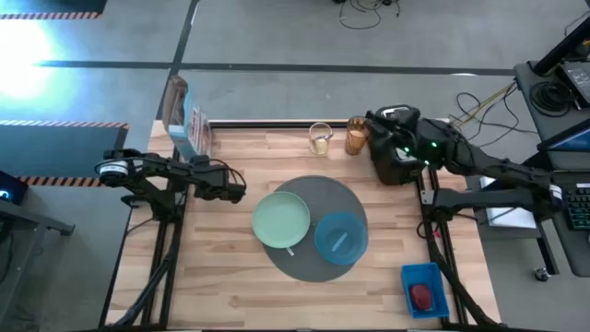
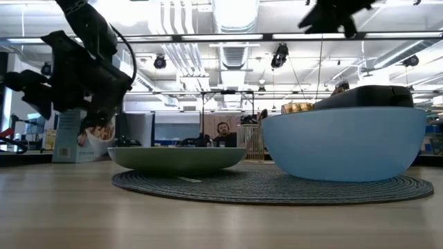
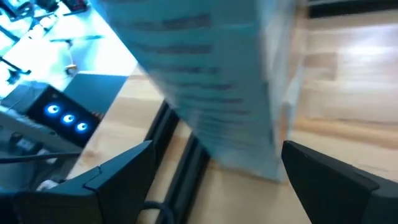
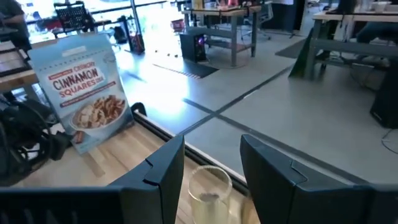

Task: Arrange a breakfast setting
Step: Pour the cereal from the cereal box into the blue bowl

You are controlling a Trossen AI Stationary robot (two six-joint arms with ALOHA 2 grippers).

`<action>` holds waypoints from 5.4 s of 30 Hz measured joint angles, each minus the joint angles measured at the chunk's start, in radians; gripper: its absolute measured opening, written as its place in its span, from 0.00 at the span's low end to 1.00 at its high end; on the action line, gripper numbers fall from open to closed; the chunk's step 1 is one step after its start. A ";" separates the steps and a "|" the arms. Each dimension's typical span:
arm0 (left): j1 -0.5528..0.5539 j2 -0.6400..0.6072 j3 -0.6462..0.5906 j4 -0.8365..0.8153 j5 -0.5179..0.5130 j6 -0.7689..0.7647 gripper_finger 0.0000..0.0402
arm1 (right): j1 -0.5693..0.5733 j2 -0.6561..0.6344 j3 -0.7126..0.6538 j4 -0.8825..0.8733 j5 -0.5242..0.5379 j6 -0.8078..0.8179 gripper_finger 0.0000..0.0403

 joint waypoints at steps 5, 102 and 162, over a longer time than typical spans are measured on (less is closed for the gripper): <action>0.005 0.000 -0.001 0.030 -0.049 -0.048 0.83 | 0.000 -0.129 -0.139 0.001 0.000 0.000 0.37; -0.547 -0.040 0.401 -0.237 -0.114 0.057 0.28 | 0.001 -0.672 -0.640 -0.121 0.000 -0.434 0.37; -0.549 -0.015 0.487 -0.168 -0.061 0.073 0.66 | 0.000 -0.672 -0.640 -0.121 0.000 -0.427 0.37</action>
